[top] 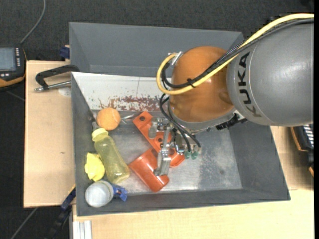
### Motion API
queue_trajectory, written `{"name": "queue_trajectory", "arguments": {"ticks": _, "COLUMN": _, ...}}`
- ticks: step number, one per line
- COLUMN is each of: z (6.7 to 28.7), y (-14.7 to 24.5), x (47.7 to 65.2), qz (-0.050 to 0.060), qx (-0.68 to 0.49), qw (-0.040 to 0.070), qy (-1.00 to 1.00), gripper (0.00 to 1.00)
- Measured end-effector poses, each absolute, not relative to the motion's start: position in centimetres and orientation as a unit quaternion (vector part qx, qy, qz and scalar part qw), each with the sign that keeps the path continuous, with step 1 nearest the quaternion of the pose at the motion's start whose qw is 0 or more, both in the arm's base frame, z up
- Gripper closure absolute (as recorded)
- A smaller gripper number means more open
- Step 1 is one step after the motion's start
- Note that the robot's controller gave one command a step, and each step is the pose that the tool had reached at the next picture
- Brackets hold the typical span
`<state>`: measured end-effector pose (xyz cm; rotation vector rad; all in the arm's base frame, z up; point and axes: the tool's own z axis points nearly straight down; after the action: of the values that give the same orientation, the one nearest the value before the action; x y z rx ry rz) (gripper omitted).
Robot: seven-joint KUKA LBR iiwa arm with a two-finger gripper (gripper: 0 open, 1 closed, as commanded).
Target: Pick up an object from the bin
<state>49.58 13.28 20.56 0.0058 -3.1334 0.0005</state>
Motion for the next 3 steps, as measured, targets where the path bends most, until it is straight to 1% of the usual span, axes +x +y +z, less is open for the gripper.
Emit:
{"name": "queue_trajectory", "arguments": {"ticks": 1, "z": 21.0, "y": 13.2, "x": 49.8, "qz": -0.001, "qx": 0.0, "qw": 0.0, "qy": -1.0, "gripper": 0.0}}
{"name": "queue_trajectory", "arguments": {"ticks": 2, "z": 15.4, "y": 10.4, "x": 52.7, "qz": -0.001, "qx": -0.038, "qw": -0.001, "qy": -0.999, "gripper": 0.0}}
{"name": "queue_trajectory", "arguments": {"ticks": 3, "z": 6.8, "y": 7.1, "x": 56.7, "qz": -0.001, "qx": -0.042, "qw": -0.002, "qy": -0.999, "gripper": 0.0}}
